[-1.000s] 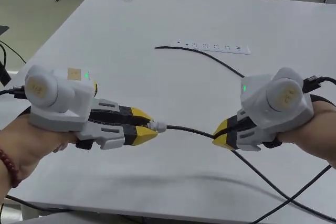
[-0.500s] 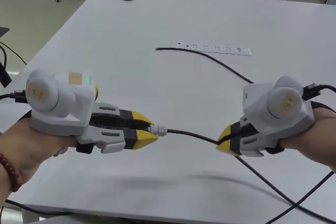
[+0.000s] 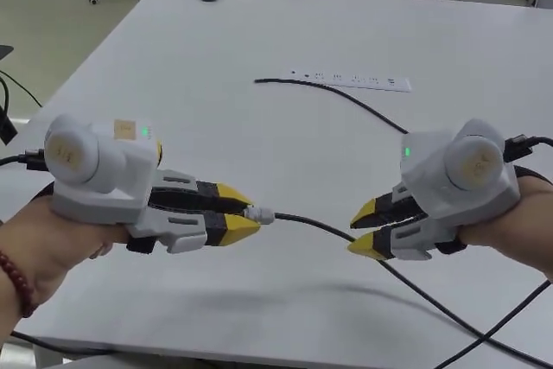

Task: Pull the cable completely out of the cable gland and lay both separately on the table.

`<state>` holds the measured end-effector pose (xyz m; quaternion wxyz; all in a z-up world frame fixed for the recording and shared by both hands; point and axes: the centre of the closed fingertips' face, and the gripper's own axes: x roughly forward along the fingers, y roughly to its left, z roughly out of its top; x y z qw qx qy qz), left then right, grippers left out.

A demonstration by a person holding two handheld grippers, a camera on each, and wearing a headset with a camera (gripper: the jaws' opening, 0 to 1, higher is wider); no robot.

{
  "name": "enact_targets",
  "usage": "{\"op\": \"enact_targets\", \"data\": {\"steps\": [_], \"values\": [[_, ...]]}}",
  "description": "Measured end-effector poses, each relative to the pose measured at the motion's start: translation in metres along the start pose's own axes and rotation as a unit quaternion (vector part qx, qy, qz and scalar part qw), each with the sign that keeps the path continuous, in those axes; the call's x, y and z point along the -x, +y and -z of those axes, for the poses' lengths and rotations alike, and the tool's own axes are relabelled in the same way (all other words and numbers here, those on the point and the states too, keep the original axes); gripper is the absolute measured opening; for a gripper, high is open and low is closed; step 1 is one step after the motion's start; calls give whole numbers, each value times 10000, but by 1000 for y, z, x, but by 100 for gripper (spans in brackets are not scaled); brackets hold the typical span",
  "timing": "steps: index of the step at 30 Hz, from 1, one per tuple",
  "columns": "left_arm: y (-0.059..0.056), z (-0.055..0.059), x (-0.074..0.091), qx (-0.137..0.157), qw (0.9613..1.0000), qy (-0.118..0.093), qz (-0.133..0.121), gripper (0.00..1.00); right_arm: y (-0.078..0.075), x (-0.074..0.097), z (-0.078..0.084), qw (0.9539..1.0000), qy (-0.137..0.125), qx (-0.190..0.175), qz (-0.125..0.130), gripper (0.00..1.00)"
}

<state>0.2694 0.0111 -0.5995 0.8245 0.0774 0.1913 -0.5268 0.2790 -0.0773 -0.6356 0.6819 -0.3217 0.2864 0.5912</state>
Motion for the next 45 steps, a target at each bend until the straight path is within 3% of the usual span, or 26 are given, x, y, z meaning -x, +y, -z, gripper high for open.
{"op": "enact_targets", "data": {"steps": [8, 14, 30, 36, 45], "values": [[-3, -3, -4, -32, 10000, -3, 45, 15, 6, 1, -45, 9987, -391, 311, 16, 20], [-4, -5, -5, -52, 10000, -24, 63, 15, 9, -4, -66, 9975, -495, 499, -29, 18], [-3, -6, -3, -66, 9999, -64, 132, 15, 18, -26, -78, 9944, -196, 1020, -217, 6], [-5, -5, -2, -94, 9998, -39, 175, 15, 17, -26, -77, 9931, -101, 1151, -209, 0], [-5, -6, 0, -110, 9998, -58, 139, 15, 15, -22, -72, 9937, -63, 1105, -158, 0]]}}
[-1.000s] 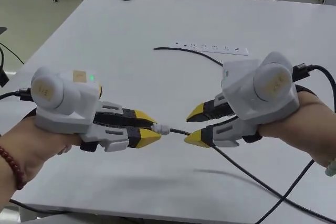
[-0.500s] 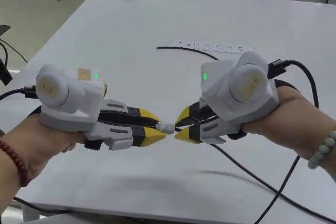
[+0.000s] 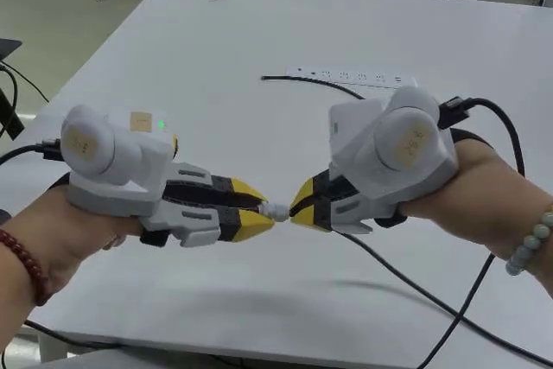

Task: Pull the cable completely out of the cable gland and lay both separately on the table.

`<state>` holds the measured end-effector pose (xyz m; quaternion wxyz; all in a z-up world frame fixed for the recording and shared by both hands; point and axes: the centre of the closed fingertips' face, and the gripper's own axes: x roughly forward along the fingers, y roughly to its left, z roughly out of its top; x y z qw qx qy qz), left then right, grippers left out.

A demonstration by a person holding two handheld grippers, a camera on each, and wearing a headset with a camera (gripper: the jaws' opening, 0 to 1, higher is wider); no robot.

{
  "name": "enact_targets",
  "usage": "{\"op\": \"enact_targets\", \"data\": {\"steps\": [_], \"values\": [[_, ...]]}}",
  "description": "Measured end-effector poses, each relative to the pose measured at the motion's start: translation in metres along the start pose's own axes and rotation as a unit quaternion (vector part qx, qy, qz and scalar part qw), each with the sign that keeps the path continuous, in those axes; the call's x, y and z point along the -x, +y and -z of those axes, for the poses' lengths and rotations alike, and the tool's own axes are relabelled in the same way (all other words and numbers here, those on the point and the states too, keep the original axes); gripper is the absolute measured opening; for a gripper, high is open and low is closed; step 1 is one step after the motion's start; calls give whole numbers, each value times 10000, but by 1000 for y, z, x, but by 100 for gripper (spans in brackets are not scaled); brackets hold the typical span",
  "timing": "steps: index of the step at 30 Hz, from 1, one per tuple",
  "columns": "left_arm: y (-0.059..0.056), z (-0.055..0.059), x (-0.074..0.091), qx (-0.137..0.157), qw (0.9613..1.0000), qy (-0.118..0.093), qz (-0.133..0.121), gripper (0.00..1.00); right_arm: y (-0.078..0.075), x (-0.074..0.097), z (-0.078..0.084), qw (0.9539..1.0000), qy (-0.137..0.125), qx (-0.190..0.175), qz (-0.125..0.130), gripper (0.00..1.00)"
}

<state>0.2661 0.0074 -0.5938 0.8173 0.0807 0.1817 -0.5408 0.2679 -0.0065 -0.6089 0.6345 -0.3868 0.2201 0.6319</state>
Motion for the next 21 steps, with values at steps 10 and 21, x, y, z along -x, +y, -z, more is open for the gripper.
{"op": "enact_targets", "data": {"steps": [10, 21], "values": [[7, 3, 9, 14, 9999, 23, -114, 15, -5, 7, 23, 9995, 133, -273, 52, 0], [15, 5, 15, 95, 9996, -5, -277, 15, -14, 11, 41, 9983, 241, -506, 173, 0]]}}
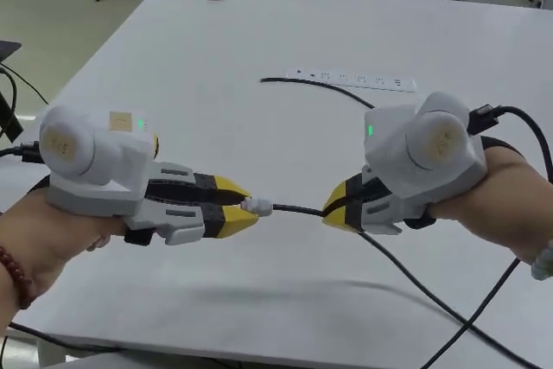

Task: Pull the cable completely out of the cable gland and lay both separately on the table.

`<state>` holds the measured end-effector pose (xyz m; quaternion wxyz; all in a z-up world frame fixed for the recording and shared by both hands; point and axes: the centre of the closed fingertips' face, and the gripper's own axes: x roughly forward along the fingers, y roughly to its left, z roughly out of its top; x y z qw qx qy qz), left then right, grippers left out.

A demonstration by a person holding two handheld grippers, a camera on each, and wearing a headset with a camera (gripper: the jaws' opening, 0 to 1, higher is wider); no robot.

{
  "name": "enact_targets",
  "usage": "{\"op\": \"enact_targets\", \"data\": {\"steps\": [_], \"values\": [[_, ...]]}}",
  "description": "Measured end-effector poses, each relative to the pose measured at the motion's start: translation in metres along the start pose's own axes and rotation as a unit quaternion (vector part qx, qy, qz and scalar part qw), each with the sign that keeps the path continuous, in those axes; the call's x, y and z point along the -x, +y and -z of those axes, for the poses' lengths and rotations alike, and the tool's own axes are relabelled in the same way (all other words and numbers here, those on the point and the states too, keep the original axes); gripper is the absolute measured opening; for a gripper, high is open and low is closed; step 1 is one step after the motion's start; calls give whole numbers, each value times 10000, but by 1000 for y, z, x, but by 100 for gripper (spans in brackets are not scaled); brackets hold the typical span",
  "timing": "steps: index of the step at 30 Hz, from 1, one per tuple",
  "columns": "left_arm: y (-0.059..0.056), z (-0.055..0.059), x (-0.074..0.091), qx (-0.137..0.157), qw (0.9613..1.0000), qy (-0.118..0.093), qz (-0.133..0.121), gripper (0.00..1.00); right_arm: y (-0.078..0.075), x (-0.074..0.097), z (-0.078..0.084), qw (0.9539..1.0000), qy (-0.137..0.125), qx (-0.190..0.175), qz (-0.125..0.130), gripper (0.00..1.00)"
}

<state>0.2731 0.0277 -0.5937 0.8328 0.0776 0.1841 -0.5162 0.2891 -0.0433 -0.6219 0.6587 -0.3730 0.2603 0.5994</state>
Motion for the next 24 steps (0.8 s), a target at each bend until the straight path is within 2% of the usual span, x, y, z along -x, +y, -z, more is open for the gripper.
{"op": "enact_targets", "data": {"steps": [9, 13, 17, 20, 24], "values": [[11, -2, 7, 112, 9996, -110, -237, 15, -18, 4, 9, 9996, 19, -199, 182, 0], [13, -5, 6, 134, 9994, -157, -283, 15, -30, 4, 11, 9989, 9, -283, 366, 0], [12, -6, 3, 134, 9994, -170, -280, 15, -44, 5, 12, 9977, -44, -400, 541, 0], [8, -4, -1, 118, 9994, -151, -278, 15, -54, 4, 13, 9958, -137, -682, 597, 0], [4, -4, -4, 80, 9995, -140, -276, 15, -66, -1, 12, 9940, -250, -820, 674, 0]]}}
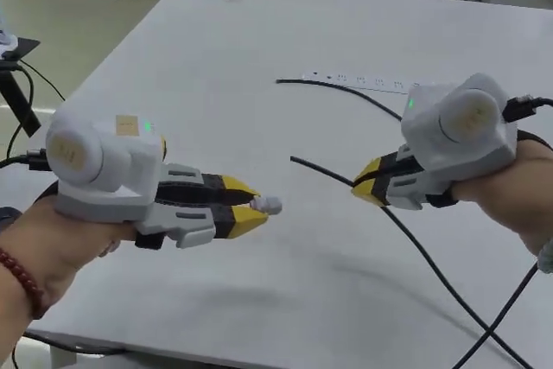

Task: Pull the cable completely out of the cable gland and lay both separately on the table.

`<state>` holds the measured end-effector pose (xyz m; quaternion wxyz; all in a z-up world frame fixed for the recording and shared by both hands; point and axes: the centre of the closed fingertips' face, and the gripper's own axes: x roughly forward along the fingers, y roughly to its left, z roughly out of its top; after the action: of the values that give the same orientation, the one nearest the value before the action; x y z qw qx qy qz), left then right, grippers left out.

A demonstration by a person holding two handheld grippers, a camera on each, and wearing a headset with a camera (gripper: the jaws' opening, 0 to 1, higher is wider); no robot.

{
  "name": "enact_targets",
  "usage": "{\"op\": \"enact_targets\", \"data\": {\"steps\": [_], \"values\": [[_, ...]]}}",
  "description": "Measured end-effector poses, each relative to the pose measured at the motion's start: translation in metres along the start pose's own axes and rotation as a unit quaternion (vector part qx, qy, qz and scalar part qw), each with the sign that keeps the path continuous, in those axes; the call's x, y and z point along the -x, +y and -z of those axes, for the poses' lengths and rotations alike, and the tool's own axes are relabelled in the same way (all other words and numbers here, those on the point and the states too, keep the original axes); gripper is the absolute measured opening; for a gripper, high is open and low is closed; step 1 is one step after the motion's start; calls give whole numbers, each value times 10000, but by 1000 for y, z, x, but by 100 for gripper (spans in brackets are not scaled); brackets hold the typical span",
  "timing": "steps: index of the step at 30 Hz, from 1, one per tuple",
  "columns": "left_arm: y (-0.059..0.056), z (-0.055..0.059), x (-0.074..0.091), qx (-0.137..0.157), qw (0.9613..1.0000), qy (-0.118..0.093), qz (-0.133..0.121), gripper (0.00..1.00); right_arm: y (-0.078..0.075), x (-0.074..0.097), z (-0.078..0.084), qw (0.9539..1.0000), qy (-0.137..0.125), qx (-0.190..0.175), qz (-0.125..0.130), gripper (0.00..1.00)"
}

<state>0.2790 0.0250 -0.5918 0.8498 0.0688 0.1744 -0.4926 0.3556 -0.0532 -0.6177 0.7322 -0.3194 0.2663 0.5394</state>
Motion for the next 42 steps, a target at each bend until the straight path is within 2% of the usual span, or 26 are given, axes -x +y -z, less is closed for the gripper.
{"op": "enact_targets", "data": {"steps": [5, 12, 20, 24, 31, 34, 39, 42], "values": [[2, 1, -1, 44, 9999, -44, -107, 15, -9, -14, 3, 9999, -8, -102, 61, 0], [4, 8, -4, 74, 9997, -30, -243, 15, -25, -39, 10, 9995, -1, -298, 90, 0], [14, 17, -16, 109, 9995, -7, -308, 15, -40, -74, 17, 9991, 14, -415, 70, 0], [25, 27, -25, 141, 9995, 110, -275, 15, -44, -86, 23, 9988, 4, -490, 49, 0], [41, 34, -40, 158, 9995, 178, -205, 15, -47, -97, 35, 9982, -6, -596, 39, 0], [49, 40, -52, 134, 9994, 264, -180, 15, -48, -101, 36, 9981, -64, -615, 71, 0], [51, 47, -66, 84, 9992, 368, -87, 15, -48, -104, 35, 9980, -124, -625, 61, 0], [50, 48, -69, 132, 9993, 357, -61, 15, -48, -105, 35, 9979, -155, -631, 68, 0]]}}
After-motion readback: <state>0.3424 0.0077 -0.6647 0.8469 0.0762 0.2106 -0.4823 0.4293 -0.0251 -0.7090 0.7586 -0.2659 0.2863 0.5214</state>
